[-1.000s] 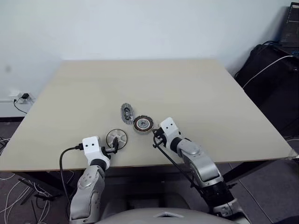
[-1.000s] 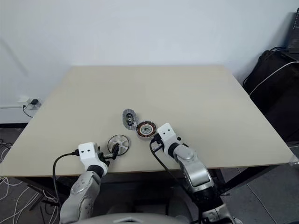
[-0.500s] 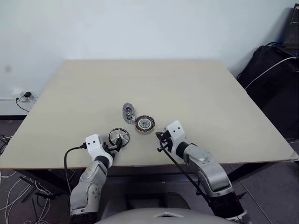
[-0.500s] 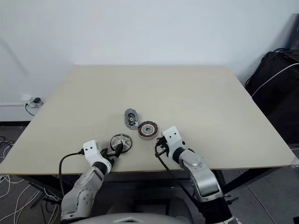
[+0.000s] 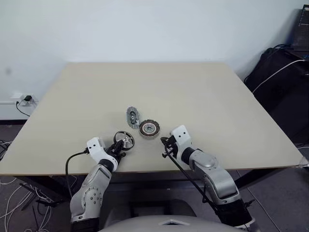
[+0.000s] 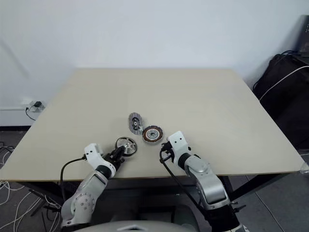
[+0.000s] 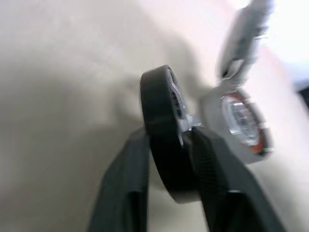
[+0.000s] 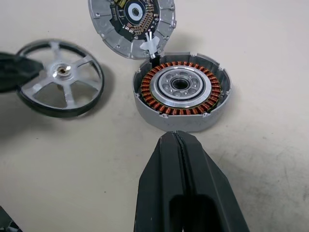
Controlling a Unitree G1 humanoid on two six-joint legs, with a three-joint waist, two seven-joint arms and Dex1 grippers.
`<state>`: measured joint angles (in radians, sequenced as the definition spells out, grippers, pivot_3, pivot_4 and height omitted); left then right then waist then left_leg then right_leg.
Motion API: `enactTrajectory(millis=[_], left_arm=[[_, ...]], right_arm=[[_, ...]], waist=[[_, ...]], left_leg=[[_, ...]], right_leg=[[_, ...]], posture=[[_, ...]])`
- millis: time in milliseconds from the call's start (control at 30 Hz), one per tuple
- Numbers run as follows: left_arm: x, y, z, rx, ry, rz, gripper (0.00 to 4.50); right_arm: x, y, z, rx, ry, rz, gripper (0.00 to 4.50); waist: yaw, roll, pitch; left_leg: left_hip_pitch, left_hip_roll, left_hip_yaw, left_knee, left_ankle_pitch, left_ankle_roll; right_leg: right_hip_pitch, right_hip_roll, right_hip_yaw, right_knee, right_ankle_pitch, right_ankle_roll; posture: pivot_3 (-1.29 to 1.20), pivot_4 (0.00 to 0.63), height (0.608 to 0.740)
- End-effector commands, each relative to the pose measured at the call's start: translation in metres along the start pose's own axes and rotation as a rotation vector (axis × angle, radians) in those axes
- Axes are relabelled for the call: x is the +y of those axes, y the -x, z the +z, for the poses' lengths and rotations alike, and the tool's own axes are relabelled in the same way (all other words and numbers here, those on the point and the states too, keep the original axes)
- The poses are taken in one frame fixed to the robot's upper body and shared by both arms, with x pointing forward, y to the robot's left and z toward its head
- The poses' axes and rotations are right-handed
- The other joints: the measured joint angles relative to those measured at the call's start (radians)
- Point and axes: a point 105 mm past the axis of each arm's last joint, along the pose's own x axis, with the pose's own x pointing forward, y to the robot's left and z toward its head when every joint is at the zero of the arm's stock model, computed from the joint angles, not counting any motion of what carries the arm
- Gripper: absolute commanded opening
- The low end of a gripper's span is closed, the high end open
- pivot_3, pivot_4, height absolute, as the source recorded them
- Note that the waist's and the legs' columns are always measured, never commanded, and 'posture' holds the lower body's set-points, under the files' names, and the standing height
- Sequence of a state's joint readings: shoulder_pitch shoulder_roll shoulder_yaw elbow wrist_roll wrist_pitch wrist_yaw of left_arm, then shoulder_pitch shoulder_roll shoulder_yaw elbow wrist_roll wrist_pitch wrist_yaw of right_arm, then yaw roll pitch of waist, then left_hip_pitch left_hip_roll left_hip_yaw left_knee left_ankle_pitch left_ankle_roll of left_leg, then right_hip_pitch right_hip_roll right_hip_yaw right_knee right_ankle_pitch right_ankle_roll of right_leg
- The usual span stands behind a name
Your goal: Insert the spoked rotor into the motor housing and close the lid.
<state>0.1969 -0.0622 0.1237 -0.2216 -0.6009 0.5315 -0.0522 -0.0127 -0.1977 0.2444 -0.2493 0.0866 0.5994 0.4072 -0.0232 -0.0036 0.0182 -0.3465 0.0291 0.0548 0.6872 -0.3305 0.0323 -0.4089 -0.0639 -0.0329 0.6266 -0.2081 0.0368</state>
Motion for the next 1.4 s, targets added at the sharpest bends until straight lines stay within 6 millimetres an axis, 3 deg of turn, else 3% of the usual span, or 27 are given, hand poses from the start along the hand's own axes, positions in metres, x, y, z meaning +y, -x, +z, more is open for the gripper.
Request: enactTrajectory(millis=[33, 267, 433, 567, 700, 1000, 1400], left_arm=[[0.002, 0.004, -0.009, -0.006, 0.075, 0.053, 0.62], [-0.014, 0.009, -0.01, -0.003, 0.102, -0.034, 0.47], [-0.053, 0.02, -0.013, 0.049, 0.106, -0.259, 0.46], [-0.09, 0.029, -0.004, 0.06, 0.148, -0.482, 0.45], [-0.118, 0.025, 0.001, 0.08, 0.172, -0.626, 0.45], [-0.121, -0.014, 0.012, 0.015, 0.248, -0.606, 0.45], [-0.137, -0.051, 0.002, 0.019, 0.489, -0.589, 0.45]], right_arm=[[0.0, 0.001, 0.009, -0.033, 0.02, -0.001, 0.0], [0.0, 0.001, 0.008, -0.027, 0.025, -0.002, 0.0], [-0.001, 0.002, 0.009, -0.028, 0.027, -0.01, 0.0], [-0.001, 0.002, 0.008, -0.027, 0.028, -0.012, 0.0], [-0.001, 0.001, 0.01, -0.03, 0.03, -0.011, 0.0], [-0.003, 0.006, 0.009, -0.028, 0.031, -0.013, 0.0], [-0.006, 0.011, 0.007, -0.018, 0.027, -0.034, 0.0]], waist=[[-0.006, -0.001, -0.001], [-0.013, -0.001, -0.001], [-0.009, -0.001, 0.0], [0.002, -0.003, 0.004], [0.0, -0.003, 0.004], [0.0, -0.003, 0.004], [0.001, -0.004, 0.004]], left_leg=[[0.0, 0.0, 0.0, 0.0, 0.0, 0.0], [0.001, 0.001, 0.0, 0.0, 0.0, 0.0], [-0.001, 0.0, 0.0, 0.0, 0.0, 0.0], [-0.003, -0.001, 0.0, 0.0, 0.0, 0.0], [-0.003, 0.0, -0.001, 0.001, 0.0, 0.0], [-0.003, -0.001, -0.001, 0.001, 0.0, 0.0], [-0.003, -0.001, -0.001, 0.002, 0.0, 0.0]], right_leg=[[0.0, 0.0, 0.0, 0.0, 0.0, 0.0], [0.0, 0.001, 0.0, 0.001, 0.0, -0.001], [-0.002, 0.0, 0.001, -0.001, 0.0, -0.001], [-0.003, 0.0, 0.0, -0.001, 0.0, -0.001], [-0.003, 0.0, 0.0, 0.0, 0.0, -0.001], [-0.001, 0.001, 0.0, -0.001, 0.0, -0.002], [-0.001, 0.001, 0.0, -0.001, 0.001, -0.002]], posture=[[0.0, 0.0, 0.74], [0.0, 0.0, 0.74], [0.0, 0.0, 0.74], [0.0, 0.0, 0.74], [0.0, 0.0, 0.74], [0.0, 0.0, 0.74], [0.0, 0.0, 0.74]])
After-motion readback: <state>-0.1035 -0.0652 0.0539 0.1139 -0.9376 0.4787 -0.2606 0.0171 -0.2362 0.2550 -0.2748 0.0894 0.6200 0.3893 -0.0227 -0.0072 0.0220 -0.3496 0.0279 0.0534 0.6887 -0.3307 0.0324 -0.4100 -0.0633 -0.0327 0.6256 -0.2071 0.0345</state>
